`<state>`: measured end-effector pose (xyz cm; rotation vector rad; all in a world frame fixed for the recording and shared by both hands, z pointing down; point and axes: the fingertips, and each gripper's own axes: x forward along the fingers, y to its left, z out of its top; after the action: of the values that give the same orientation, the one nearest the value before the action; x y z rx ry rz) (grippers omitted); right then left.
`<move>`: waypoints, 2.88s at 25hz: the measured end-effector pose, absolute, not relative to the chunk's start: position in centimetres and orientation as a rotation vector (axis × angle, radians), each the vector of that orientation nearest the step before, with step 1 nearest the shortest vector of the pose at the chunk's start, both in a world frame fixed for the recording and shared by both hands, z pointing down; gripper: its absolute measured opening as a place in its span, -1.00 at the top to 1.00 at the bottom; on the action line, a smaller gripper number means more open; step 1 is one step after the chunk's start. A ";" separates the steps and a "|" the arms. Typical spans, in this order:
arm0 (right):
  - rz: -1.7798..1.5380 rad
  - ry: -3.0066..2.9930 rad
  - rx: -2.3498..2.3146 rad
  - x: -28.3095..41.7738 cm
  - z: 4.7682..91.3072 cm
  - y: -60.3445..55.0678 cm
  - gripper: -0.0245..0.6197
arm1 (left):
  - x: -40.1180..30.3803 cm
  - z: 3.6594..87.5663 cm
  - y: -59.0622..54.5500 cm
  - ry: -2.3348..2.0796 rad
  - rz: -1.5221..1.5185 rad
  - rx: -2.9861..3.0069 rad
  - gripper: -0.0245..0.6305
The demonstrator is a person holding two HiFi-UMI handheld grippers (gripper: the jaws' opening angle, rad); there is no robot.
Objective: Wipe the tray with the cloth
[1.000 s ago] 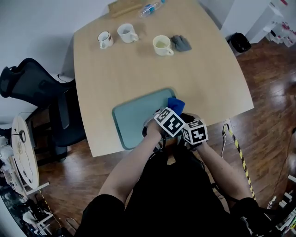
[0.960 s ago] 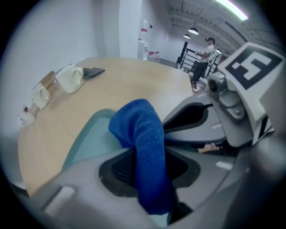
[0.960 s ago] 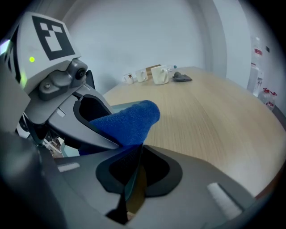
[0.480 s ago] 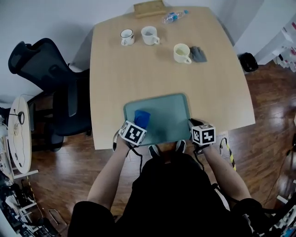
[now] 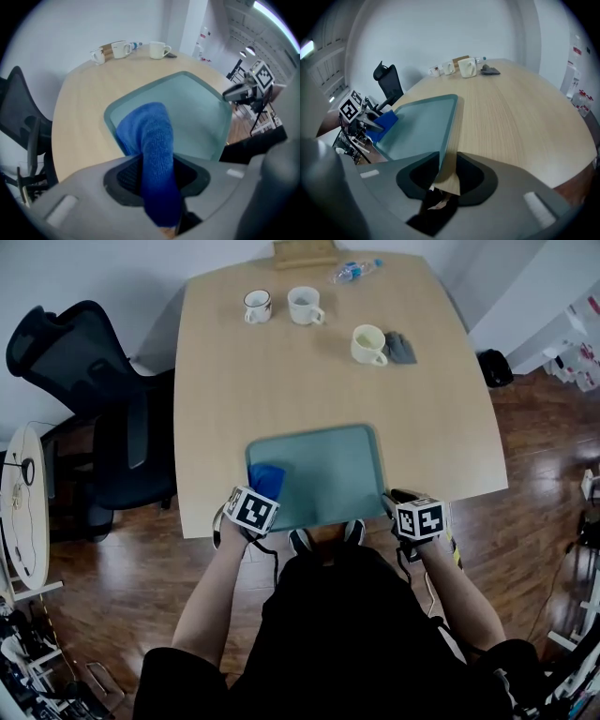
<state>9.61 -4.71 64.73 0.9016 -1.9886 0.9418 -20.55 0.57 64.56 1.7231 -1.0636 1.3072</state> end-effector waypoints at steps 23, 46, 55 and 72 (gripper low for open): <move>0.997 -1.992 0.959 9.5 65.3 -4.2 0.86 | 4.9 64.3 -4.9 -0.509 1.348 2.165 0.47; 1.057 -1.940 0.960 8.9 65.7 -4.3 0.87 | -13.2 64.4 2.9 -0.879 1.331 1.895 0.47; 1.094 -1.977 0.967 8.1 65.9 -4.3 0.87 | 4.2 64.5 -0.2 -0.481 1.502 2.245 0.46; 1.068 -2.003 0.953 8.4 65.4 -4.1 0.86 | 0.9 64.9 -11.5 -0.392 1.724 2.245 0.43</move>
<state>8.40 -4.08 65.40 0.9530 -2.0028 1.0679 0.85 -11.50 64.89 2.2453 -0.3918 1.7240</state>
